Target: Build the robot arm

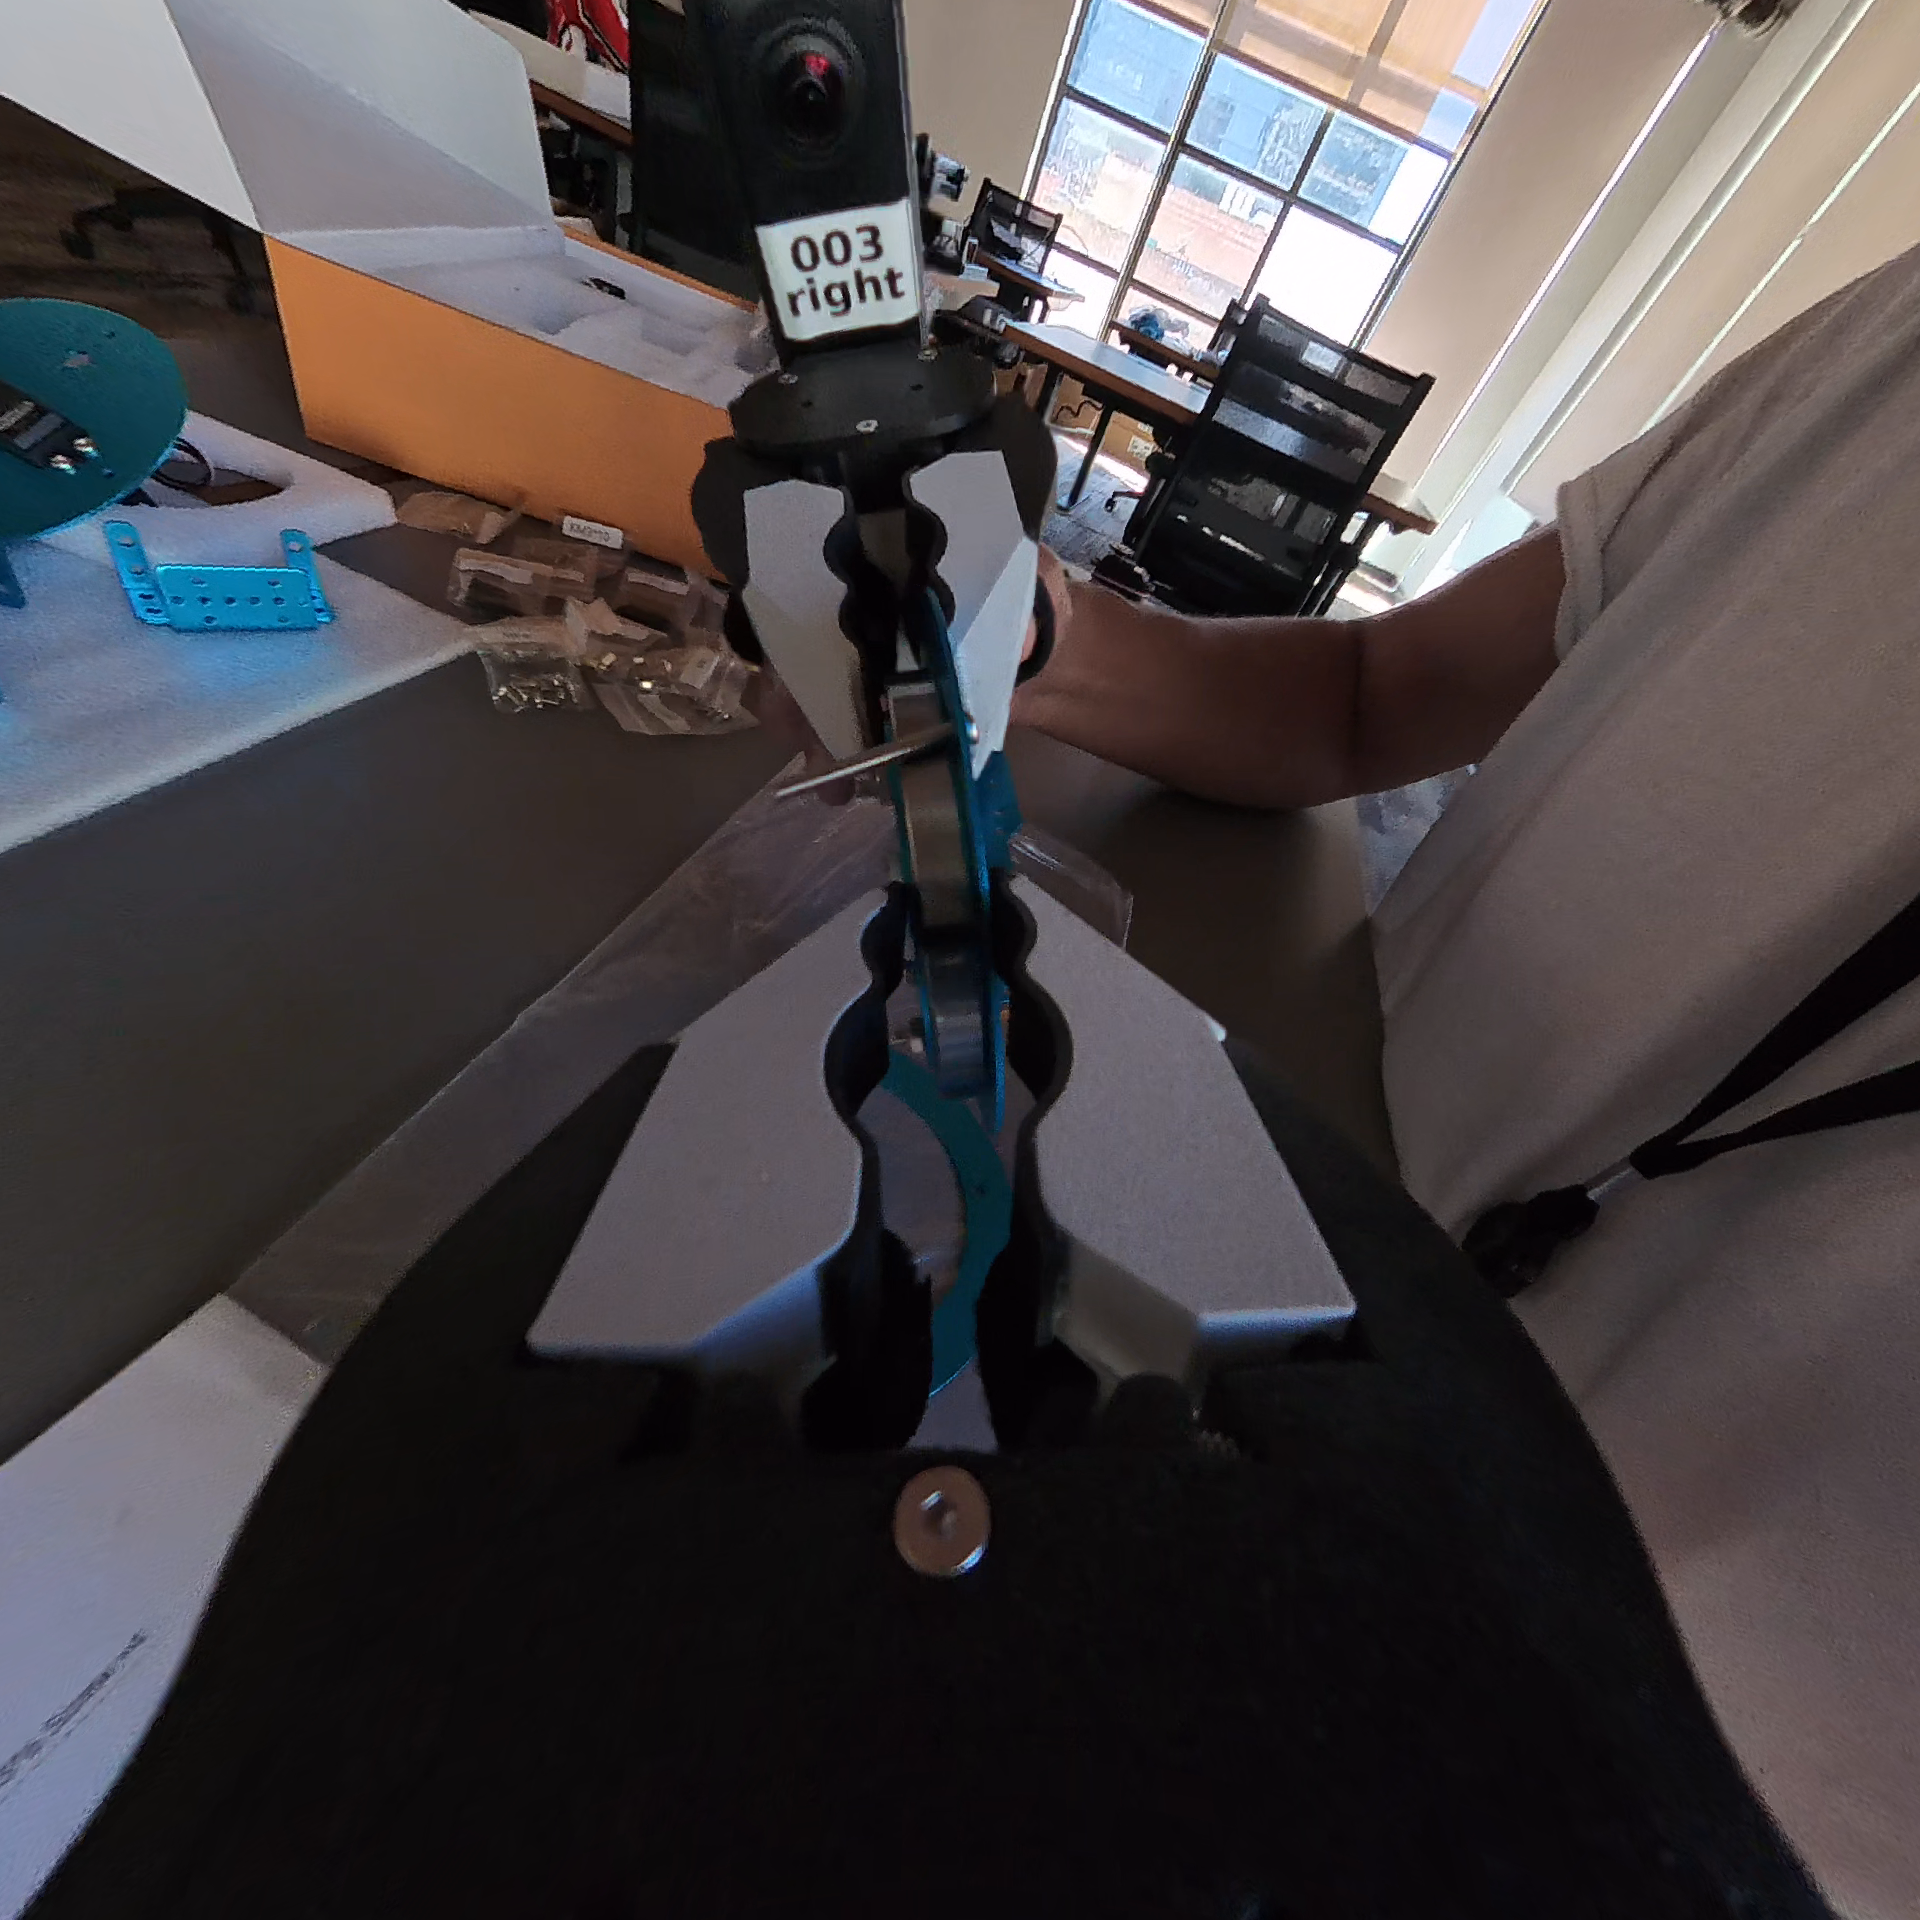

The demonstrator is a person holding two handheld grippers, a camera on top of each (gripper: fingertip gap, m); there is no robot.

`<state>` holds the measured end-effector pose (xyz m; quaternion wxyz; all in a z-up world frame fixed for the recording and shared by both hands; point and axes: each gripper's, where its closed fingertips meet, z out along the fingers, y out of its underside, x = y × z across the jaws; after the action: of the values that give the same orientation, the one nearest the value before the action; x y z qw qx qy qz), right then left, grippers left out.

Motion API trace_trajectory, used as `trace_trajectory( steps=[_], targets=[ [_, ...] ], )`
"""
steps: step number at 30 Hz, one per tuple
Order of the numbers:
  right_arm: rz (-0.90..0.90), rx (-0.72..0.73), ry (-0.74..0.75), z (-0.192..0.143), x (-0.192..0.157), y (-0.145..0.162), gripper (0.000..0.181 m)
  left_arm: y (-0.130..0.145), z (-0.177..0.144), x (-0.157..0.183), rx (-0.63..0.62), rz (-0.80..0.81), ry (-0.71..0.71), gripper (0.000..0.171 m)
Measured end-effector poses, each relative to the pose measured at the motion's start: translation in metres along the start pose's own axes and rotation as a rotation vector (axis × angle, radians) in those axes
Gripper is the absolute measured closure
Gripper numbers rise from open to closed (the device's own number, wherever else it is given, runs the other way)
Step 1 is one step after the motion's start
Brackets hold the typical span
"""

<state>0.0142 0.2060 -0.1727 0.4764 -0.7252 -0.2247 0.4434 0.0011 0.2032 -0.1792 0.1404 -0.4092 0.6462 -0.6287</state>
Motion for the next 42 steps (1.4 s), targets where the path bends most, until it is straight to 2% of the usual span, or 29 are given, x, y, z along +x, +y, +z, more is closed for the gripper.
trace_trajectory(
  steps=[2, 7, 12, 19, 22, 26, 29, 34, 38, 42],
  targets=[
    [-0.019, -0.020, 0.002, 0.001, -0.002, 0.000, 0.169, 0.000, 0.002, 0.001, 0.013, -0.019, 0.018, 0.156],
    [-0.025, -0.049, 0.057, -0.001, 0.006, 0.002, 0.169, 0.000, 0.003, -0.010, 0.041, -0.076, -0.037, 0.159],
    [-0.012, -0.115, 0.085, -0.001, 0.008, 0.005, 0.169, 0.002, 0.003, -0.011, 0.105, -0.174, -0.008, 0.159],
    [0.018, -0.219, 0.085, -0.002, 0.012, 0.030, 0.164, 0.015, 0.007, -0.016, 0.105, -0.199, -0.036, 0.160],
    [0.077, -0.221, 0.085, -0.008, 0.016, 0.035, 0.163, 0.018, 0.004, -0.021, 0.093, -0.200, -0.059, 0.160],
    [0.058, -0.174, 0.081, -0.011, 0.021, 0.034, 0.168, 0.016, -0.003, -0.025, 0.115, -0.215, -0.058, 0.160],
    [0.024, -0.216, 0.098, -0.008, 0.028, 0.039, 0.169, 0.019, -0.006, -0.030, 0.092, -0.197, -0.085, 0.160],
    [-0.058, -0.198, 0.104, -0.001, 0.023, 0.017, 0.169, 0.006, -0.019, -0.023, 0.133, -0.166, -0.068, 0.159],
    [-0.039, -0.174, 0.083, 0.002, 0.018, 0.003, 0.169, 0.001, -0.024, -0.019, 0.126, -0.141, -0.073, 0.159],
    [-0.058, -0.187, 0.079, 0.002, 0.014, 0.006, 0.169, 0.014, -0.016, -0.014, 0.067, -0.119, -0.112, 0.159]
  ],
)
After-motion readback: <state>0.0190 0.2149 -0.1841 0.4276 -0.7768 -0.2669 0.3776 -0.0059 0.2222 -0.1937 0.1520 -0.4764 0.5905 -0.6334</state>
